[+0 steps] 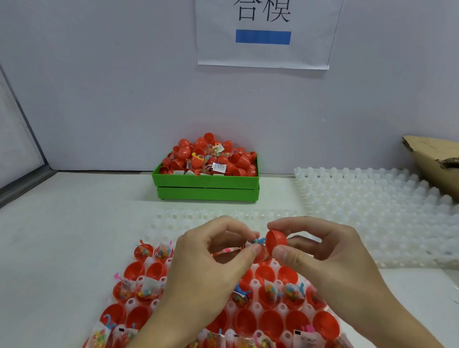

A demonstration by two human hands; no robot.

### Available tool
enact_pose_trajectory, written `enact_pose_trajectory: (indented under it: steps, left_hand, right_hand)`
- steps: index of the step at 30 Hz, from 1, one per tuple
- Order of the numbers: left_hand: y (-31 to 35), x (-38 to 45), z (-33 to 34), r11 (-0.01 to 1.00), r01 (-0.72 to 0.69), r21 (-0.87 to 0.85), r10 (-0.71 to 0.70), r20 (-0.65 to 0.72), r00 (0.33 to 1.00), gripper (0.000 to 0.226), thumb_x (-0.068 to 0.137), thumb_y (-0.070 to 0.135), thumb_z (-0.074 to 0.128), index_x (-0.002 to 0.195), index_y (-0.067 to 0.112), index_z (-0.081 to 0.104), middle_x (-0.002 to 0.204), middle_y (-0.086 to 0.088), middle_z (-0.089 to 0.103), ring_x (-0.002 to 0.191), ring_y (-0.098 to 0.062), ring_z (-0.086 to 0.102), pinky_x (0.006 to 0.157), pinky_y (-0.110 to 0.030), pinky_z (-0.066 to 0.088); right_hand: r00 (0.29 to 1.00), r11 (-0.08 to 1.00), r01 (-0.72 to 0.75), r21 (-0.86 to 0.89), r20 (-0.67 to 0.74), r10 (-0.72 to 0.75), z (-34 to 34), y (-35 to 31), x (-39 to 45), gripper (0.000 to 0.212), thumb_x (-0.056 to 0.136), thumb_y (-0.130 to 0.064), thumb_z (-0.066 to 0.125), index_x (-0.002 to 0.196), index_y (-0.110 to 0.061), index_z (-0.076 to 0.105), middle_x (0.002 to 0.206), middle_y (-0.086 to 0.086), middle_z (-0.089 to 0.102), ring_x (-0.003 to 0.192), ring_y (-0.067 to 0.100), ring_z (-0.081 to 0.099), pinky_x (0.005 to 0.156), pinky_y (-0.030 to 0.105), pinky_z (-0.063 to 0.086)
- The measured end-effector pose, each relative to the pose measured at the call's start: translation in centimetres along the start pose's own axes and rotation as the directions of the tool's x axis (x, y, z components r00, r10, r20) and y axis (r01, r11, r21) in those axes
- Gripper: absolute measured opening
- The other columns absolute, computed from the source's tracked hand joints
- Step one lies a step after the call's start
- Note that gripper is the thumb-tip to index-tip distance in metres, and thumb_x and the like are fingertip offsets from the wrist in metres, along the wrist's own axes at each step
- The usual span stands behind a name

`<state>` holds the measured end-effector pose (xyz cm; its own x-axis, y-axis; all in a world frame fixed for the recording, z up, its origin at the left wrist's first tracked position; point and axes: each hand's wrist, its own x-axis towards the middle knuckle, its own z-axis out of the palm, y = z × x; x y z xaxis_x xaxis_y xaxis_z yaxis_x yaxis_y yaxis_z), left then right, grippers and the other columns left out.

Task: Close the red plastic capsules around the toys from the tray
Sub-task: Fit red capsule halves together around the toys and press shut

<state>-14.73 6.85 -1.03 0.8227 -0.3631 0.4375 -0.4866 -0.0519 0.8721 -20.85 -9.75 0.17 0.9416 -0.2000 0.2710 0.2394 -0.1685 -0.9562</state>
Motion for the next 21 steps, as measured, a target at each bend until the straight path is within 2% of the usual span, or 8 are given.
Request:
enact_pose_trajectory:
  steps: [6,9,12,18,21]
  left_hand:
    - [0.11,-0.26,0.2,0.999,-0.029,0.042,0.031,-0.046,0.998,0.027,0.078,0.005,0.078,0.083,0.031,0.079,0.08,0.017,0.076,0.078,0.001,0.072,0.069,-0.01,0.054]
    - [0.35,-0.35,0.2,0.993,-0.079,0.091,0.082,-0.028,0.996,0.023,0.077,0.019,0.078,0.09,0.038,0.076,0.087,0.023,0.074,0.085,0.003,0.071,0.073,-0.011,0.055]
    - [0.55,-0.4,0.15,0.994,-0.08,0.08,0.081,-0.005,0.997,0.021,0.073,0.031,0.074,0.093,0.038,0.076,0.089,0.021,0.075,0.086,0.001,0.071,0.075,-0.013,0.056]
    - [0.17,-0.19,0.04,0.997,-0.029,0.077,0.029,0.0,1.0,0.018,0.078,0.01,0.078,0.087,0.025,0.078,0.083,0.014,0.075,0.084,-0.003,0.072,0.074,-0.013,0.055]
    - [0.2,-0.12,0.06,0.999,0.0,0.041,0.001,-0.006,1.0,0.024,0.08,0.007,0.077,0.094,0.026,0.075,0.087,0.012,0.076,0.086,-0.003,0.072,0.075,-0.013,0.055]
  right_hand:
    - [0.999,0.999,0.038,-0.014,0.004,-0.038,0.19,0.06,-0.06,0.028,0.071,-0.007,0.082,0.092,-0.025,0.078,0.093,0.004,0.075,0.081,0.02,0.073,0.073,0.024,0.058]
    - [0.999,0.999,0.039,0.008,-0.014,-0.039,0.13,0.07,-0.01,0.028,0.065,-0.019,0.081,0.092,-0.026,0.078,0.092,0.004,0.075,0.08,0.019,0.074,0.074,0.024,0.059]
    - [0.999,0.999,0.038,0.014,-0.018,-0.038,0.02,0.01,0.02,0.029,0.064,-0.021,0.081,0.092,-0.026,0.078,0.09,0.002,0.075,0.08,0.017,0.074,0.073,0.023,0.058]
    - [1.0,1.0,0.026,0.012,-0.001,-0.026,0.17,0.11,0.06,0.029,0.071,0.0,0.081,0.09,-0.021,0.079,0.091,0.007,0.075,0.08,0.023,0.074,0.075,0.029,0.061]
    - [1.0,0.999,0.023,0.023,-0.002,-0.023,0.2,0.1,0.01,0.028,0.071,0.002,0.081,0.09,-0.018,0.079,0.091,0.008,0.075,0.079,0.024,0.074,0.075,0.031,0.061]
